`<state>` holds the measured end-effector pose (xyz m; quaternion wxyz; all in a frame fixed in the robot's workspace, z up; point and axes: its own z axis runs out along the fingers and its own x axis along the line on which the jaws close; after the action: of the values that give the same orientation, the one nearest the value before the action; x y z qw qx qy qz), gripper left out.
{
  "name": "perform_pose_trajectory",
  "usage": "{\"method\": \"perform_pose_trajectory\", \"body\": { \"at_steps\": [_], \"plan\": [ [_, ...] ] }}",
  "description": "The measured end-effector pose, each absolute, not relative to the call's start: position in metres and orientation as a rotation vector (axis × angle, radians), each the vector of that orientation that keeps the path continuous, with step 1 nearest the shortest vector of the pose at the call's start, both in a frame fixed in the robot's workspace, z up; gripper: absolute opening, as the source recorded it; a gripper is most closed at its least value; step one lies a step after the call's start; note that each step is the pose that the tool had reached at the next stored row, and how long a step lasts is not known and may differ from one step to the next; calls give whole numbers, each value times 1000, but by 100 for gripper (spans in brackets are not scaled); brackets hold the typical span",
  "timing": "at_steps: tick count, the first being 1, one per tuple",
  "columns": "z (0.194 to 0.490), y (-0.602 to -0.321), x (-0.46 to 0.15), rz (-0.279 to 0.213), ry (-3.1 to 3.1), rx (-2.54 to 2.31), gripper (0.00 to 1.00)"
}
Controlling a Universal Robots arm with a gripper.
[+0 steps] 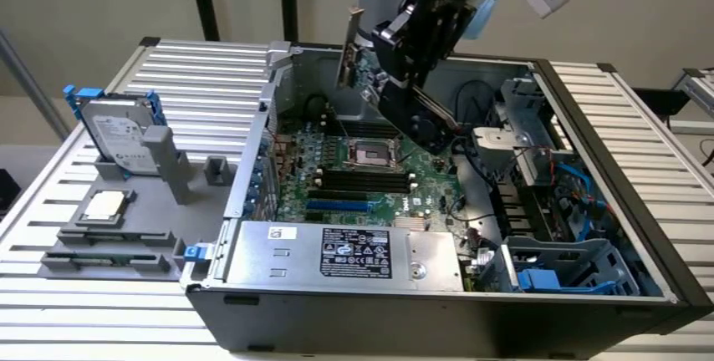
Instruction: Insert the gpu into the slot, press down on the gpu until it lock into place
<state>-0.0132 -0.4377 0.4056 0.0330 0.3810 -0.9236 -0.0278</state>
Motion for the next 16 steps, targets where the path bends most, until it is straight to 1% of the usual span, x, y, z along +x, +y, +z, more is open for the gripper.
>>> {"method": "perform_pose_trajectory", "body": {
  "at_steps": [16],
  "plan": [
    [395, -438, -13, -61, -2652, 1570, 26]
  ]
}}
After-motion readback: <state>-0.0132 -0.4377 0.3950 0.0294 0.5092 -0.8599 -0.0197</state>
